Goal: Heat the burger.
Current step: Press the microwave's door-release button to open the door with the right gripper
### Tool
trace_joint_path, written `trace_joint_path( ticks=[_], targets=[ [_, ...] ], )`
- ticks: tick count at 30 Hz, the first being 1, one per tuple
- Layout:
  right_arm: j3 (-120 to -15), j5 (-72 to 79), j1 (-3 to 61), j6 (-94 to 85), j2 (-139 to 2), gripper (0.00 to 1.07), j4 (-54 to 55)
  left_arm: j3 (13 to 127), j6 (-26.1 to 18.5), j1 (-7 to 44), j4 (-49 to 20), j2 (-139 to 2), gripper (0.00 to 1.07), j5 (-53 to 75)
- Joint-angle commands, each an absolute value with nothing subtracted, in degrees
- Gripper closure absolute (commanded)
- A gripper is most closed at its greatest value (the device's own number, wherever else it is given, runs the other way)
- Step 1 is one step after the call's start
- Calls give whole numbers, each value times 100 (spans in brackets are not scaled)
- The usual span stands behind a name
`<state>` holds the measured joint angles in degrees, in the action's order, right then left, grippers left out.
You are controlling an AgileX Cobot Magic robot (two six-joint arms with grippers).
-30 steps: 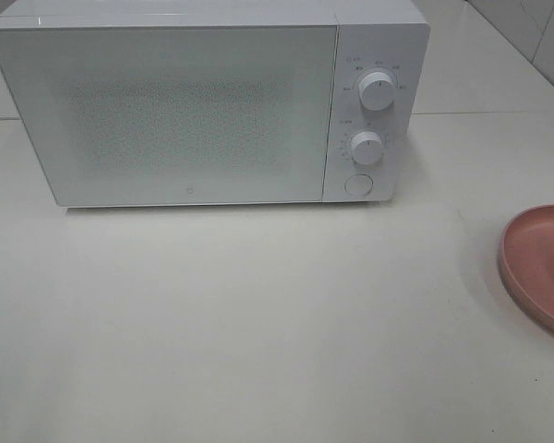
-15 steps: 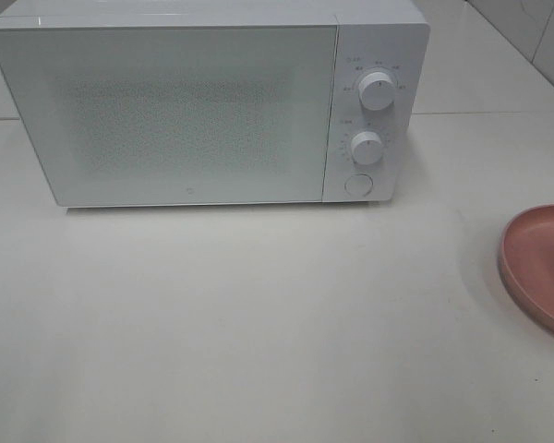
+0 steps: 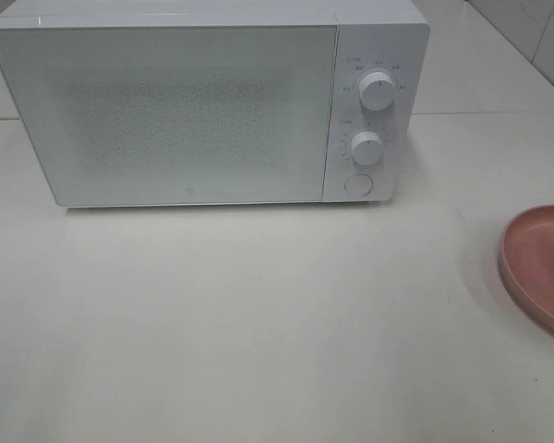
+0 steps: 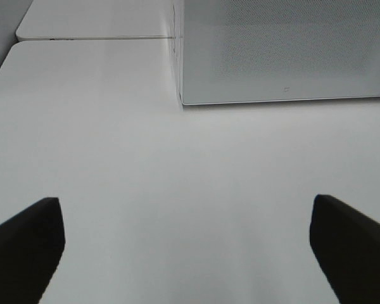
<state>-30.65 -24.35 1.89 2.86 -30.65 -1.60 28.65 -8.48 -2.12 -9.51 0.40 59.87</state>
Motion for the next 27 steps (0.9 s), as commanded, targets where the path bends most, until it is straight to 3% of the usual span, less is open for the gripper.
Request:
trace_joint_path(
  ticks=[1, 27],
  targets=[
    [-3088, -2068, 195, 315, -3335, 36, -138, 2848, -831, -178, -997, 178, 7, 5947],
    [-3083, 350, 195, 315, -5667, 36, -390, 2848, -831, -178, -997, 178, 7, 5947]
  ],
)
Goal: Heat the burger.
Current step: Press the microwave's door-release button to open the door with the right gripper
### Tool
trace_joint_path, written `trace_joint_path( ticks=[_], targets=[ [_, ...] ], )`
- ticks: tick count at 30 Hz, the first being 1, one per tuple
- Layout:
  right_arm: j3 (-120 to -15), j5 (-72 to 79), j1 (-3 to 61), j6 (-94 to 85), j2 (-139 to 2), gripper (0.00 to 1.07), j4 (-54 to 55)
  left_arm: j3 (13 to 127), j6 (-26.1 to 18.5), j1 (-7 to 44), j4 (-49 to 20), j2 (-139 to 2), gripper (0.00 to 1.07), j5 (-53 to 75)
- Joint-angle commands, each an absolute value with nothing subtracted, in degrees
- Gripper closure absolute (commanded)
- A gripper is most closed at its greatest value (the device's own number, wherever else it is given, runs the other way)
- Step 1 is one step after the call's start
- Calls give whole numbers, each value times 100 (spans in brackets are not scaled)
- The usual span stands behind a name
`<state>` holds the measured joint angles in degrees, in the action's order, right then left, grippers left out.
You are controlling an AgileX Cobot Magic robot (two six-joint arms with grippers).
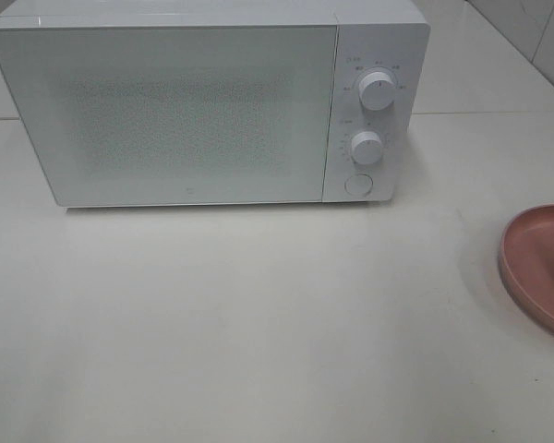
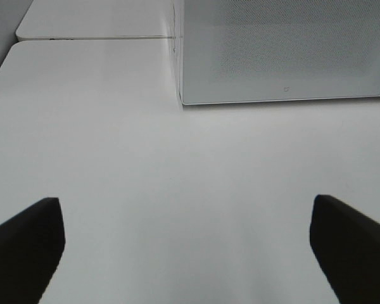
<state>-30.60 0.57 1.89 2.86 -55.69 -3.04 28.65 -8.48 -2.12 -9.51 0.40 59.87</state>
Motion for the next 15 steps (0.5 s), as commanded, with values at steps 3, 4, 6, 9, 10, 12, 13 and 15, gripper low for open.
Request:
trace_joint_path(
  ticks=[3, 4, 6, 9, 10, 12, 13, 15],
  targets=[
    [-3077, 682, 195, 315, -5907, 36, -441, 2848, -831, -178, -997, 178, 7, 5947],
    [-2968, 1037, 195, 315, -6039, 36, -435, 2848, -831, -178, -997, 178, 7, 5947],
    [-2871, 1318, 195, 315, -6096, 36, -418, 2848, -831, -178, -997, 178, 7, 5947],
    [-2618, 2080, 201, 292, -6245, 36, -418, 2848, -831, -178, -997, 178, 7, 5947],
    [-2469, 2492, 201, 292, -6360, 36, -344, 2848, -831, -178, -997, 178, 7, 5947],
    [-2406, 2636, 201, 258, -6411, 36, -264, 2848, -831, -178, -997, 178, 7, 5947],
    [-2298, 2916, 235, 57, -6503, 36, -97, 2848, -831, -178, -997, 178, 7, 5947],
    [-2240, 3054, 321, -160, -6549, 36, 46, 2848, -831, -178, -997, 178, 7, 5947]
  ],
)
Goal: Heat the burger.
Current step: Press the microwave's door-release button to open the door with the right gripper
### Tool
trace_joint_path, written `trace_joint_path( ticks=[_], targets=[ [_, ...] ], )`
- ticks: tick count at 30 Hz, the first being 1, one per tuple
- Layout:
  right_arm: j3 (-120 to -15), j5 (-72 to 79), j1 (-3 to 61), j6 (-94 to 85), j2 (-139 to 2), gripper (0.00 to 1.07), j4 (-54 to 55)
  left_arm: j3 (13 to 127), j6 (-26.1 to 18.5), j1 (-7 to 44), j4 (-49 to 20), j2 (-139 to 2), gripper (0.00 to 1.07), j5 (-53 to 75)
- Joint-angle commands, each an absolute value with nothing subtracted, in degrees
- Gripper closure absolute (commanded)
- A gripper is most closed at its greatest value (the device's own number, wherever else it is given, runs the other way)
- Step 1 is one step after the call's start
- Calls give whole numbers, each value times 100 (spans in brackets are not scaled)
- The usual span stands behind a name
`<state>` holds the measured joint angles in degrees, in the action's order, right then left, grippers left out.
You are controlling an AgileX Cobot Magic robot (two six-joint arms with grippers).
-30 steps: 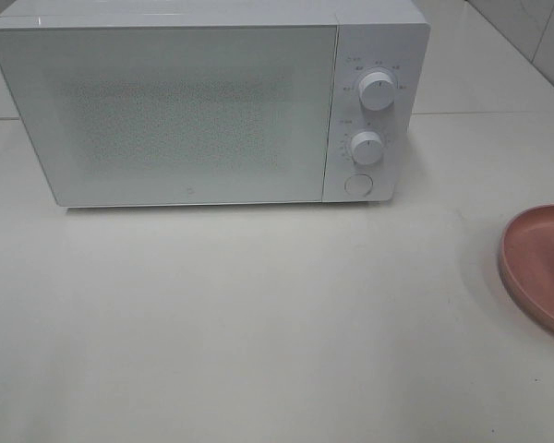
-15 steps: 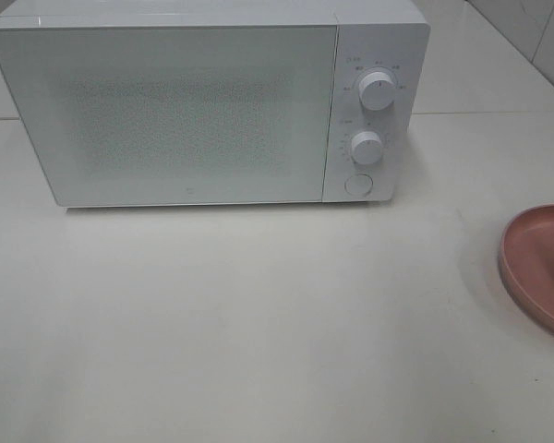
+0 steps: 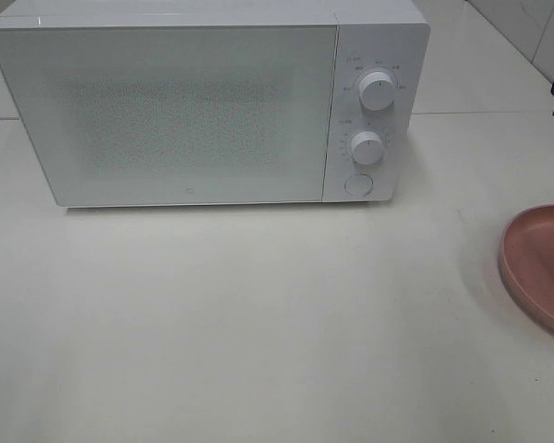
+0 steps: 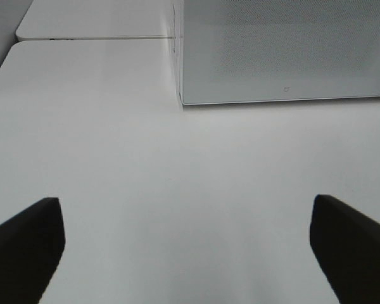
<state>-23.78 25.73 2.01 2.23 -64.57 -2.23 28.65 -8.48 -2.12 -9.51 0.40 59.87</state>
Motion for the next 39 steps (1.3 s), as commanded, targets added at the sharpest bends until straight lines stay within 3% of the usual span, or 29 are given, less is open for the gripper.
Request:
trace_joint_path(
  ticks=[1, 7, 15, 22, 39],
  targets=[
    [-2137, 3369, 567, -665, -6635, 36, 418, 2848, -831, -178, -997, 178, 7, 5947],
    [-2017, 3822, 1455, -2000, -6973, 36, 2108, 2848, -837, -178, -997, 178, 7, 5947],
    [-2017, 4698, 2722, -2773, -7534, 36, 3392, 2848, -837, -178, -997, 178, 7, 5947],
    [-2023, 5329, 3587, -2802, -8130, 36, 4114, 2848, -837, -178, -997, 178, 7, 5947],
    [-2023, 5930, 4738, -2710, -9093, 36, 5082, 2848, -837, -178, -997, 178, 7, 5947]
  ],
)
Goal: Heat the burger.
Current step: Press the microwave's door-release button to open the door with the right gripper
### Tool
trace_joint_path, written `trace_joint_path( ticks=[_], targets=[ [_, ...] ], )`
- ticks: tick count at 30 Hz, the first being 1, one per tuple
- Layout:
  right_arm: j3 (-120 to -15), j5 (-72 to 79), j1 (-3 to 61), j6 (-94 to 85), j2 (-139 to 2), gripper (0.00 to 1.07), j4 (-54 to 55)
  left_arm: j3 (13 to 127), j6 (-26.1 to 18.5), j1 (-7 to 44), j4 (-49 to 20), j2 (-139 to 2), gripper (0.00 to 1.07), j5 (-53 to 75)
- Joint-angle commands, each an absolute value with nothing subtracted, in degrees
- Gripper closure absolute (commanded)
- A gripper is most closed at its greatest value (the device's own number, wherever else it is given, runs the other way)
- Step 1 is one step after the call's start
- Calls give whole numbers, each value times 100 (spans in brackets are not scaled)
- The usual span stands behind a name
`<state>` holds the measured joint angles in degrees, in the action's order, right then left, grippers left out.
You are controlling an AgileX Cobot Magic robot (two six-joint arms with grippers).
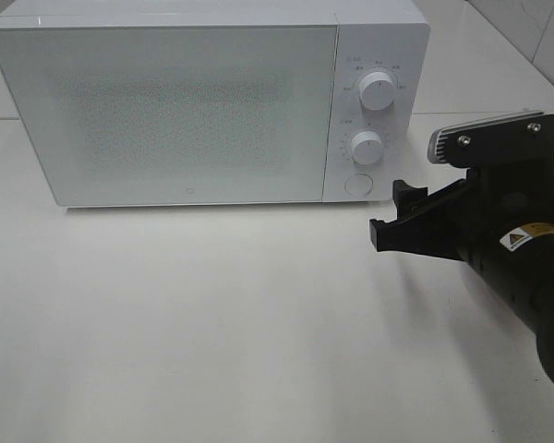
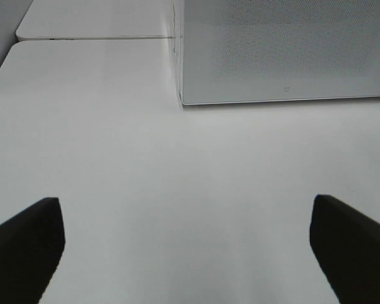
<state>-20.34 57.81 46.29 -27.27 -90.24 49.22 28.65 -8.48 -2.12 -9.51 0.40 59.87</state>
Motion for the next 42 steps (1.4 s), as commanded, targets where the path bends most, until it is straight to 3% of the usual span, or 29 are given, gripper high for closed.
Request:
trace_joint_path(
  ticks=[1, 8, 24, 28, 33, 35, 36, 38, 39, 40, 42],
  targets=[
    [-2023, 5879, 4738, -2527, -9093, 36, 5088, 2848, -837, -178, -997, 178, 7, 5947],
    [-2023, 5844, 4738, -1650, -9093, 36, 5076, 2848, -837, -178, -997, 178, 7, 5947],
    [-2023, 5346, 4738, 3128, -9093, 42, 4945, 2848, -837, -178, -997, 178, 7, 5947],
    [-2023, 5369, 4738, 4927, -9093, 51, 4945, 2848, -837, -178, -997, 178, 7, 5947],
    [-2023, 5351, 4738, 5804, -9093, 62, 4945, 2848, -837, -178, -997, 178, 7, 5947],
    [-2023, 5346, 4738, 6222, -9093, 72, 4968, 2848, -837, -178, -997, 178, 7, 5947],
    [-2023, 5346, 4738, 6222, -9093, 72, 4968, 2848, -837, -178, -997, 178, 7, 5947],
    [-2023, 5317, 4738, 6509, -9093, 86, 4968, 2848, -837, -178, -997, 178, 7, 5947],
    [-2023, 5317, 4738, 6509, -9093, 86, 4968, 2848, -837, -178, -997, 178, 7, 5947],
    [-2023, 5271, 4738, 6537, -9093, 94, 4979, 2848, -837, -178, -997, 178, 7, 5947],
    [-2023, 5260, 4738, 6520, -9093, 97, 4979, 2848, -837, -178, -997, 178, 7, 5947]
  ],
)
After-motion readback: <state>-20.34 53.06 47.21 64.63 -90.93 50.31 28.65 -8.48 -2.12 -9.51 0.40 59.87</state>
